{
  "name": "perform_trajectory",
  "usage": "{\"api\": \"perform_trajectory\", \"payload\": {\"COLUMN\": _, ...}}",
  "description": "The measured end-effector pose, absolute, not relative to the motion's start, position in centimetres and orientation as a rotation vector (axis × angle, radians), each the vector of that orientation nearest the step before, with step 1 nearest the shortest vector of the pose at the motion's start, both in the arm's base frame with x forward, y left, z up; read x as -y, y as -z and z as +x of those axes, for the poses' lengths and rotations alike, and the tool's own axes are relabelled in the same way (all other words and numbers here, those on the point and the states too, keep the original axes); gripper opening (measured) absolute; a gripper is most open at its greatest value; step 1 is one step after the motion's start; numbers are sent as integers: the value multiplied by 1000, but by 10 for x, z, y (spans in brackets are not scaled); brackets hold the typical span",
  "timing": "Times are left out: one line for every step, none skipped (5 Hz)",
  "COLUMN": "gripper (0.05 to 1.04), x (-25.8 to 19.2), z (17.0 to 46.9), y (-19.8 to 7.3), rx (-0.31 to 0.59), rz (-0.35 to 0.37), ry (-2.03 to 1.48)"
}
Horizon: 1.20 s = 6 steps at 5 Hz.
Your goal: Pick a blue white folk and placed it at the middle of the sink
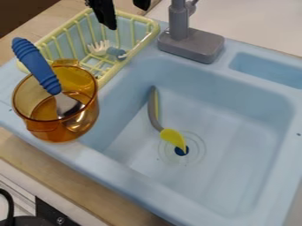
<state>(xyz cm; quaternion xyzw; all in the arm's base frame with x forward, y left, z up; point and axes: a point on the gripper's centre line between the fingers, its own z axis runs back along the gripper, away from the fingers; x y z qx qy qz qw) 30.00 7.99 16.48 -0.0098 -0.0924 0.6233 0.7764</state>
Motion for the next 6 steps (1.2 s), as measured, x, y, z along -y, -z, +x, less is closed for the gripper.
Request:
{"api": "perform_trajectory", "payload": {"gripper": 999, "x": -82, "z": 299, "y": -163, "rx": 201, "rz": -19, "ry": -1357}}
{"api": "perform_trajectory", "payload": {"gripper": 999, "x": -87, "z": 293, "y": -153, "rx": 185, "rz": -1, "ry": -1360}}
{"api": "perform_trajectory", "payload": {"gripper": 999, "x": -94, "z": 289, "y": -150, "rx": 180, "rz": 5, "ry": -1364}}
{"api": "perform_trajectory", "payload": {"gripper": 999, "x": -102, "z": 290, "y": -134, "rx": 149, "rz": 25, "ry": -1360}}
{"api": "perform_trajectory", "payload": {"gripper": 999, "x": -101, "z": 294, "y": -128, "rx": 132, "rz": -1, "ry": -1329}}
{"api": "perform_trajectory", "payload": {"gripper": 999, "x": -102, "z": 296, "y": -121, "rx": 138, "rz": -5, "ry": -1299}}
